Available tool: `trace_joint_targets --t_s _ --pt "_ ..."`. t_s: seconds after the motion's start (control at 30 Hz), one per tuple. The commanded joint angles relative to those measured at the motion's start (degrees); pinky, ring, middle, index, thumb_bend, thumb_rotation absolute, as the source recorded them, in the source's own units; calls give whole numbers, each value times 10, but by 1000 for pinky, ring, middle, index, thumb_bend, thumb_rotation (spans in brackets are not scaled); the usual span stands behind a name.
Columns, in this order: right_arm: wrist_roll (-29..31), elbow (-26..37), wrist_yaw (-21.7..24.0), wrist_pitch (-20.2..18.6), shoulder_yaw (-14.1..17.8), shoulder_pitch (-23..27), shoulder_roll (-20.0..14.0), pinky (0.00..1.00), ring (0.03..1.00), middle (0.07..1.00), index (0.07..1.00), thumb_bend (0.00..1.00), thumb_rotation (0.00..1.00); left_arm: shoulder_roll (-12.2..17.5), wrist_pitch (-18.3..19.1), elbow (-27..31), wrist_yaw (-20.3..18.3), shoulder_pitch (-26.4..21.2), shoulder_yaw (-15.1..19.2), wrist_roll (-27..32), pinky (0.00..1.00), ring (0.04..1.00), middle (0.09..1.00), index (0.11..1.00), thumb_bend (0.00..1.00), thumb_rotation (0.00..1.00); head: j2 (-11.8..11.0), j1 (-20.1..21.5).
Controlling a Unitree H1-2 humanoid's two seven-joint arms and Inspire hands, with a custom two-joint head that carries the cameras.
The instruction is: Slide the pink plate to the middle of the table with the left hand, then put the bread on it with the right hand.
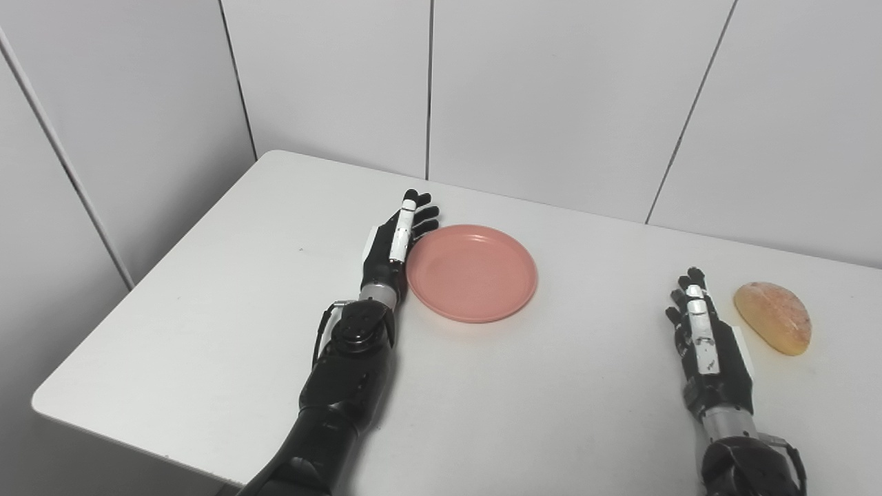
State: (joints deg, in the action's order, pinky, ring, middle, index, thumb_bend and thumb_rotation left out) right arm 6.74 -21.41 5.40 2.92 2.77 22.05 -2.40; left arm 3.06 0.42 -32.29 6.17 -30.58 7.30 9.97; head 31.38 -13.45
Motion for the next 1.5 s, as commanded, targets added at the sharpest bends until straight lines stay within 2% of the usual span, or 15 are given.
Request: trace_joint_targets --t_s 0.0,0.17,0.3,0.4,0.57,0.6,0.7,0.83,1.0,1.13,1.47 --pt "1 17 -8 -3 6 17 -1 1000 1000 1000 1000 669 873 -20 14 -1 -13 6 -11 -2 809 807 795 786 576 1000 3 7" --pt "2 20 -20 -7 9 16 10 1000 1000 1000 1000 686 820 -38 41 31 -24 26 -24 -4 829 820 799 795 570 1000 13 47" --pt "-6 26 -25 -7 3 16 17 1000 1000 1000 1000 687 840 -49 60 62 -24 39 -24 1 807 800 782 781 546 1000 20 84" --pt "-17 32 -26 -10 -7 17 18 1000 1000 1000 1000 685 873 -53 61 73 -32 47 -21 6 805 801 784 774 537 1000 26 114" --pt "-20 35 -24 -10 -16 20 22 1000 1000 1000 1000 697 913 -55 66 92 -51 60 -25 10 826 830 809 801 558 1000 31 146" --pt "-21 35 -27 -8 -16 21 25 1000 1000 1000 1000 702 917 -56 69 97 -56 63 -25 12 829 831 810 804 561 1000 31 163" --pt "-27 37 -35 -9 -19 21 32 1000 1000 1000 1000 667 945 -58 76 108 -67 71 -27 14 854 843 822 819 576 1000 32 175" --pt "-32 37 -37 -4 -23 23 39 1000 1000 1000 1000 690 944 -60 79 119 -81 81 -30 17 865 852 832 826 584 1000 33 207" --pt "-32 28 -39 11 -24 27 45 1000 1000 1000 1000 658 926 -63 91 132 -87 92 -40 16 912 872 845 829 588 1000 33 214" --pt "-32 21 -39 21 -23 30 46 1000 1000 1000 1000 690 904 -70 95 138 -90 97 -39 21 933 885 851 831 584 1000 32 217" --pt "-30 23 -35 20 -25 29 43 1000 1000 1000 1000 709 884 -81 78 136 -106 106 -43 25 960 896 864 850 586 1000 33 212"
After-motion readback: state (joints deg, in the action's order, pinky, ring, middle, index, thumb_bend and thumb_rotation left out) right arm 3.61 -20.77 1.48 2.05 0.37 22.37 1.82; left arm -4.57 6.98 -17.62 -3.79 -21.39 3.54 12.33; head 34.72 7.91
